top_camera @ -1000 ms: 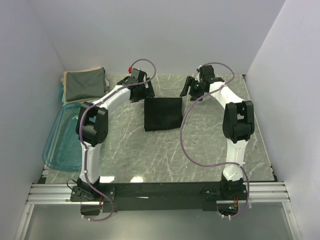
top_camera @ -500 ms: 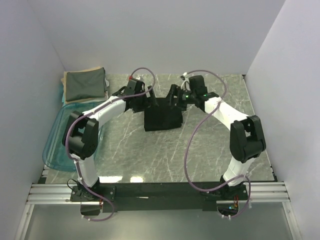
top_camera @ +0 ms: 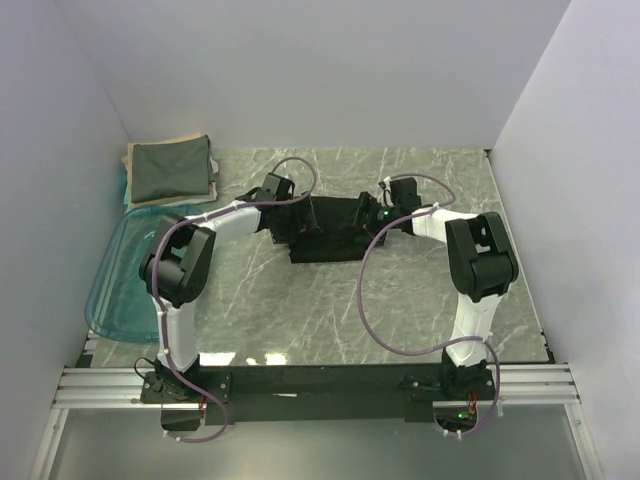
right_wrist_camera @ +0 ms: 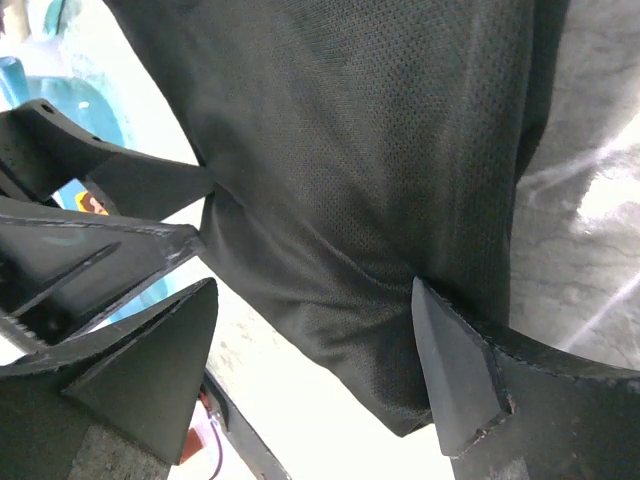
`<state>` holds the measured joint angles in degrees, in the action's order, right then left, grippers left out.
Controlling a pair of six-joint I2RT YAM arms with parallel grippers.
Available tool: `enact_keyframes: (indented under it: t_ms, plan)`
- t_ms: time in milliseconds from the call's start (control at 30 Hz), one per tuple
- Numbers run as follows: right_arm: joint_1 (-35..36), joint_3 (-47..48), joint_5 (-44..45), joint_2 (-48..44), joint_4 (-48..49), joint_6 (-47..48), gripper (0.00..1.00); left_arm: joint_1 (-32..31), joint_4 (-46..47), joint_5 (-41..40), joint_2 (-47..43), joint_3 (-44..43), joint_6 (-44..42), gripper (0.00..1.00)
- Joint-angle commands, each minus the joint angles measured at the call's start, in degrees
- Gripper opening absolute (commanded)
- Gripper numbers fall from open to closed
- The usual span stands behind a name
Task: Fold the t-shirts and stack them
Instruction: Fold the tshirt
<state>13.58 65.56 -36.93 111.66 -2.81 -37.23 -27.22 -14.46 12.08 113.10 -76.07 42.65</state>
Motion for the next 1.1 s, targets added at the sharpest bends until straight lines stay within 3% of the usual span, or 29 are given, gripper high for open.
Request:
enact_keyframes:
  t_ms: [0, 133, 333, 500, 800, 1067]
  plan:
    - [-0.14, -3.24, 3.62, 1.81, -0.26, 1.9, 0.86, -0.2, -0.57, 0.67, 0.63, 0.92, -1.61, 0.99]
    - [-0.75, -1.67, 3.97, 1.64, -1.14, 2.86, 0.86, -0.2, -0.75, 0.75, 0.19, 0.93, -1.61, 0.99]
    - [-0.49, 3.26, 7.74, -7.4, -6.94, 7.25, 0.86, -0.2, -1.1, -0.38, -5.33, 0.92, -1.61, 0.99]
    - [0.56, -2.52, 4.07, -14.53, -2.39, 5.95, 0.87, -0.29, 1.44, -1.27, -11.92, 4.79, -0.21, 1.0]
    - [1.62, -8.51, -1.39, -6.28, 6.5, 0.32, 0.87, -0.99, 6.28, 3.57, -8.61, 8.75, 2.7, 0.99]
    - [0.65, -10.19, 5.72, -4.25, 3.07, 1.64, 0.87, -1.08, 5.76, 2.6, -7.1, 11.38, 2.44, 0.99]
